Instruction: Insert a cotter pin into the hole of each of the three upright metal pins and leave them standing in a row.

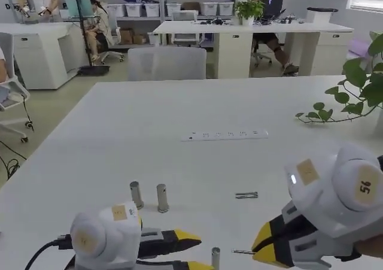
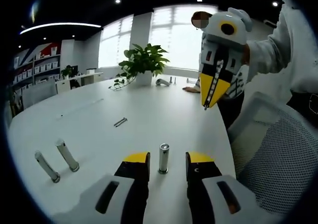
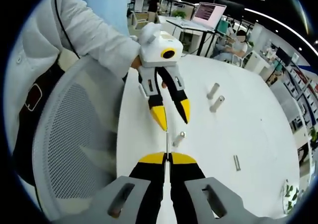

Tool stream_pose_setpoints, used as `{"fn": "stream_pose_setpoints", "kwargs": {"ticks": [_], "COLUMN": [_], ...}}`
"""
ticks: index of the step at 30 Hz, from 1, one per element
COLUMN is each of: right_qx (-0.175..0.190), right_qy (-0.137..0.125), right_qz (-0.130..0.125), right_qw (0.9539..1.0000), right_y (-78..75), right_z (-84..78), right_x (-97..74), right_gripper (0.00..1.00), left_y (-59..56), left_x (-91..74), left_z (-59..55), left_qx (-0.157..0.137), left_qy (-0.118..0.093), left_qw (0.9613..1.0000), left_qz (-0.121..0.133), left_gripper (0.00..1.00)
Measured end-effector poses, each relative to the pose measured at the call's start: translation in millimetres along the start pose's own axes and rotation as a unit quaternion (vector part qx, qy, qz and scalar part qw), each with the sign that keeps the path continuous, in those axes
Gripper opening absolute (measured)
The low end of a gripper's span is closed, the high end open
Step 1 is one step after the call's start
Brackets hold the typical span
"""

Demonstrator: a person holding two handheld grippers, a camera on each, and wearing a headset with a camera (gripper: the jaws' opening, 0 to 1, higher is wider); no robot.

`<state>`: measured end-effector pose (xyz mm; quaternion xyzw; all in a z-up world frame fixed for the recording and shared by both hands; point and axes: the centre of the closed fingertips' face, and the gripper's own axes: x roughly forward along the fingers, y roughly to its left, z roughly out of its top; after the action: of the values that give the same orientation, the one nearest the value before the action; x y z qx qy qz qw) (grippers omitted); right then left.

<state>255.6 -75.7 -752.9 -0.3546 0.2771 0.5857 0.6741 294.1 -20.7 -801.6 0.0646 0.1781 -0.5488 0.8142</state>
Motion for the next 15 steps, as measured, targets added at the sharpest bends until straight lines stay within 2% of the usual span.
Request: {"fn": "stream_pose_setpoints", "kwargs": {"ticks": [3,5,12,13,15], "right_qx": [0.009,0.014,0.028,0.03,0.033], "right_qy": [0.002,0.001,-0.004,-0.006,-0.007], "right_qz": [-0.003,-0.005,-0.014,-0.015,-0.017], "right_qw": [1.0,0.9999,0.9995,0.9994,0.9993], "right_y": [-1.8,-2.7,-6.7,-7.5,-9.1], "right_z": [-5.8,-8.7,-14.5,-14.9,-16.0], "right_x": [0.0,-0.5,-1.6,-1.9,-1.8], "right_gripper": [0.03,0.03,0.03,0.03,0.03], "left_y": [0.5,1.0,11.5,14.8,14.8], "left_x": [8.5,13.4,21.8,22.1,24.2], "left_z": [-8.2,-11.9,-20.7,-20.1,-18.6], "left_qx": [-0.001,-0.007,-0.03,-0.043,-0.05], "left_qy": [0.014,0.016,0.019,0.016,0.01], "left_qw": [0.9999,0.9998,0.9981,0.9968,0.9963], "left_qz": [0.001,0.003,0.052,0.065,0.068], "left_gripper": [0.27,0.27,0.23,0.22,0.21]}}
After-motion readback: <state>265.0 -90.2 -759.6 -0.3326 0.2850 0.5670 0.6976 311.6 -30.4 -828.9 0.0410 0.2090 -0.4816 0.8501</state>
